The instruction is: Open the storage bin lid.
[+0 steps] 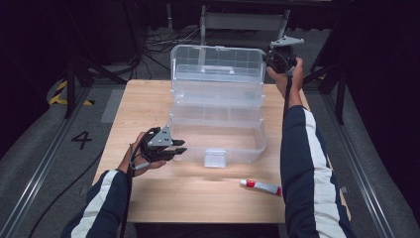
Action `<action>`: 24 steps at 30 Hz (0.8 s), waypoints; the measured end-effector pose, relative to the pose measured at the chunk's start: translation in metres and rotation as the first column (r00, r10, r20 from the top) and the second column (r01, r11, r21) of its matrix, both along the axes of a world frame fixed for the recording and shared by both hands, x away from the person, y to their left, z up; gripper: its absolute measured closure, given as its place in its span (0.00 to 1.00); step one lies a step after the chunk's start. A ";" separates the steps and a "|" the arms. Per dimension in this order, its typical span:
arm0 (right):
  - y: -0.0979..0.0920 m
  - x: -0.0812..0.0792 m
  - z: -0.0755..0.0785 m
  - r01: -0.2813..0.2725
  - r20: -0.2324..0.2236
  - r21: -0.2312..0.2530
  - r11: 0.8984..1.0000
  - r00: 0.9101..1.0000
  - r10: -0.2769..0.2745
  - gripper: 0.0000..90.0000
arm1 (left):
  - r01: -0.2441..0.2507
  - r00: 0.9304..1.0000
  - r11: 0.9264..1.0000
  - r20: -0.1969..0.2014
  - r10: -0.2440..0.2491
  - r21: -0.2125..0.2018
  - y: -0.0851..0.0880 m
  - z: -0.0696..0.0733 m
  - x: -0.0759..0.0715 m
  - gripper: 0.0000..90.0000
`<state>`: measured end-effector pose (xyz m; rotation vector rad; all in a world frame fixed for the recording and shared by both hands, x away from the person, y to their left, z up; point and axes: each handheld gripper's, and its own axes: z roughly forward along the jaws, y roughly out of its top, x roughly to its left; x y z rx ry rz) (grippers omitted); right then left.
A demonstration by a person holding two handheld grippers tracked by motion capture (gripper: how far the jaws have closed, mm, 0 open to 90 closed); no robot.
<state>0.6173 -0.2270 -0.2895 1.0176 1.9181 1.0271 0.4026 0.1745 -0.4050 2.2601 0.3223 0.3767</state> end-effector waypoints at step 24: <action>0.003 0.026 -0.011 0.014 -0.051 -0.010 1.000 0.999 -0.015 0.94 | -0.003 1.000 1.000 0.002 0.003 -0.008 0.000 -0.001 0.000 0.80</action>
